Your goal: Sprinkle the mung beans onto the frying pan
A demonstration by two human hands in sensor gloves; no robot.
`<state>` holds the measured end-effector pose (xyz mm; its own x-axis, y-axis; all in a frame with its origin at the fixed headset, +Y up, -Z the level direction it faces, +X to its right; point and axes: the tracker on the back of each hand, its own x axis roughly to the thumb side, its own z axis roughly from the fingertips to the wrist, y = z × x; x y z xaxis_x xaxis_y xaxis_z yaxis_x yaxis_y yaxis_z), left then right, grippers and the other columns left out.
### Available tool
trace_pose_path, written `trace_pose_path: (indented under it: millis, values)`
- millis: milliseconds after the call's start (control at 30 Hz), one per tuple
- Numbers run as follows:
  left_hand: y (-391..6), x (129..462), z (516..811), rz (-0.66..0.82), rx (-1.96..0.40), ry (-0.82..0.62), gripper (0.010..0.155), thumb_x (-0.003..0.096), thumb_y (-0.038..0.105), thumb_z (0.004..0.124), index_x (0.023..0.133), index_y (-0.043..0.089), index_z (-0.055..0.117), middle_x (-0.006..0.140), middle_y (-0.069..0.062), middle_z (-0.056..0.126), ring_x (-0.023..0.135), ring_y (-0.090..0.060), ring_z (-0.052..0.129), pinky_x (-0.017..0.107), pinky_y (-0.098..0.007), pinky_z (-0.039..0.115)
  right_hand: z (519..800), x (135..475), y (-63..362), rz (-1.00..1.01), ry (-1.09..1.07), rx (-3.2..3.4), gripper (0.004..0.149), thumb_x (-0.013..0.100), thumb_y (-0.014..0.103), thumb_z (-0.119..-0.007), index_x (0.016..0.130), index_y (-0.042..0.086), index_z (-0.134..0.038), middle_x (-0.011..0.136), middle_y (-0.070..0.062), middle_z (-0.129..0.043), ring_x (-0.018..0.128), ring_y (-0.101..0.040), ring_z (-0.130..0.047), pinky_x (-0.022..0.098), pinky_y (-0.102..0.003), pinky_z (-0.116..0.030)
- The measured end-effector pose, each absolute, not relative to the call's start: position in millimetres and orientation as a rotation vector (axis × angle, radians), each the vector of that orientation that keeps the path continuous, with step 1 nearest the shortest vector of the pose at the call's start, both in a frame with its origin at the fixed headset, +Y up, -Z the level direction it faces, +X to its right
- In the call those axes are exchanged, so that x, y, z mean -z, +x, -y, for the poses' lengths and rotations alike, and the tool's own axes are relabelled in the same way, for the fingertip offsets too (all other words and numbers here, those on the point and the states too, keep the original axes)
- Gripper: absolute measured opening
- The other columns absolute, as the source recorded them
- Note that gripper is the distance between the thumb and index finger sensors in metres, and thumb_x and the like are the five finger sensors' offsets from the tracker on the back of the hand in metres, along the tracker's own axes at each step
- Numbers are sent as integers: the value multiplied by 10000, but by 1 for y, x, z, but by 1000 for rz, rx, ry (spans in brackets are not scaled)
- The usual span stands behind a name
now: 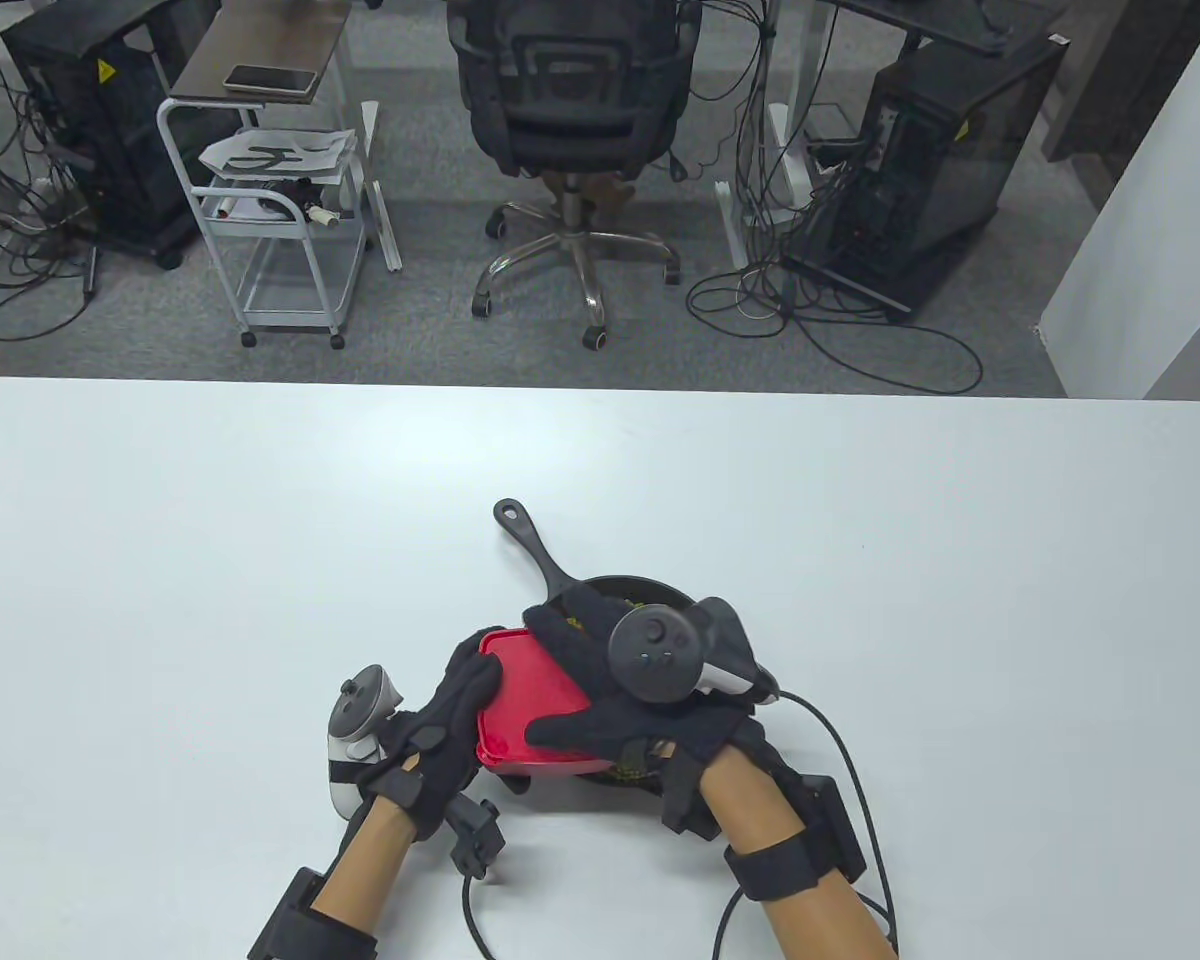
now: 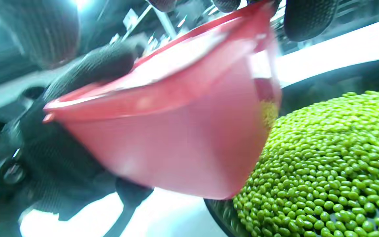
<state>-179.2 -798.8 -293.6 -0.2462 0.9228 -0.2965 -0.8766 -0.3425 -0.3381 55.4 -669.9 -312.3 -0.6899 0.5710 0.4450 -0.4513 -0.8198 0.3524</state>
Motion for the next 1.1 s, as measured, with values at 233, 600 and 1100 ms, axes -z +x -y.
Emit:
trace_pose_path:
  millis: [233,600,1100]
  values:
    - [-165,292,795,177,-1889,-526,794,479,775,599,1093,385,281,1123,-132,445,681,-383,893,308,-457,887,704,312,107,-301,267,-2196,815,552,696,-523,1157,159,-425,1122,-284,-612,787,-574,-762,469,-500,-798]
    - [-149,282,794,46,-1953,-483,746,474,814,574,1084,418,410,1098,-101,548,704,-361,894,377,-459,875,728,300,108,-308,94,-1983,622,596,615,-481,1085,264,-640,956,-262,-772,601,-494,-886,365,-388,-839]
    - [-148,278,785,111,-1950,-427,629,505,737,539,1069,462,487,1073,-135,560,706,-365,889,400,-456,875,733,289,102,-219,52,-1772,472,620,569,-541,1010,345,-685,953,-255,-718,681,-500,-825,433,-399,-811]
